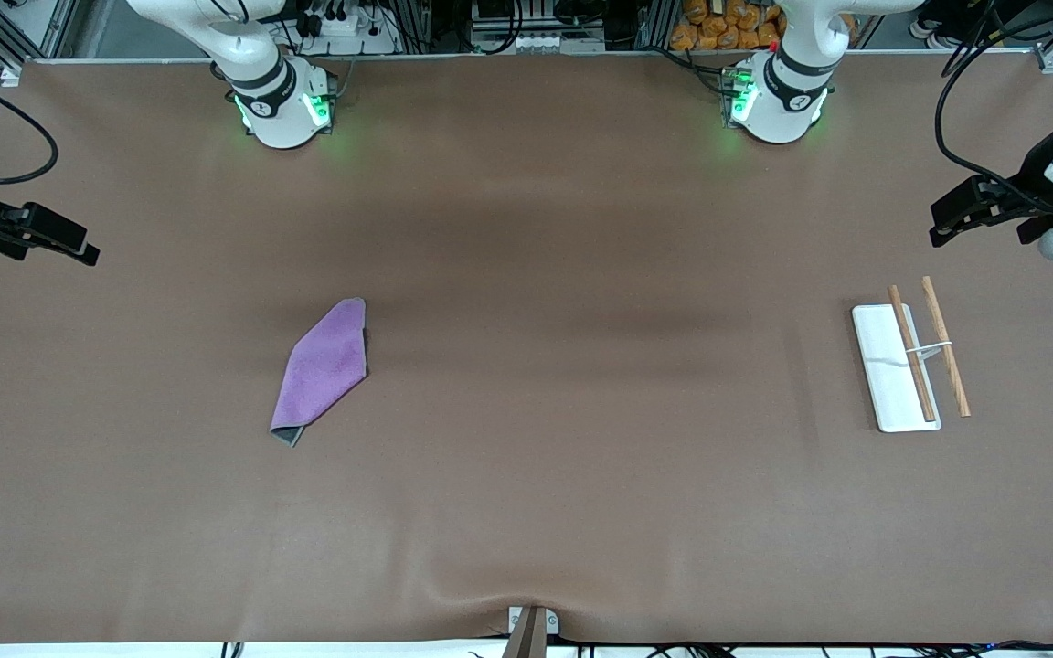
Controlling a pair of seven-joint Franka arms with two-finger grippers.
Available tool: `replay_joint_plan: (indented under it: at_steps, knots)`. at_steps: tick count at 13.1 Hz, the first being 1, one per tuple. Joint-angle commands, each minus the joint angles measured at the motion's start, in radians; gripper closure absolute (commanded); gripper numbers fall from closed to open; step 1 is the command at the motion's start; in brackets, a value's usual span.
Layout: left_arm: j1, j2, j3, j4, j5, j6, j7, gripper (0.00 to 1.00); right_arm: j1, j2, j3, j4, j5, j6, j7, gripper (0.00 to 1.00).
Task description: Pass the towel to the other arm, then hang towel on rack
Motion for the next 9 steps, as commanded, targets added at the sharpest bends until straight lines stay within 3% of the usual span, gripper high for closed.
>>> replay_joint_plan:
  at_steps: [1, 9]
  knots:
    - [0.016, -0.007, -0.001, 0.011, 0.002, 0.0, -0.003, 0.0, -0.001, 0.0, 0.002, 0.01, 0.007, -0.006, 0.01, 0.0]
    - [0.024, -0.007, -0.003, 0.008, -0.001, 0.0, 0.01, 0.0, 0.006, 0.022, 0.003, 0.004, -0.009, -0.023, 0.011, 0.0]
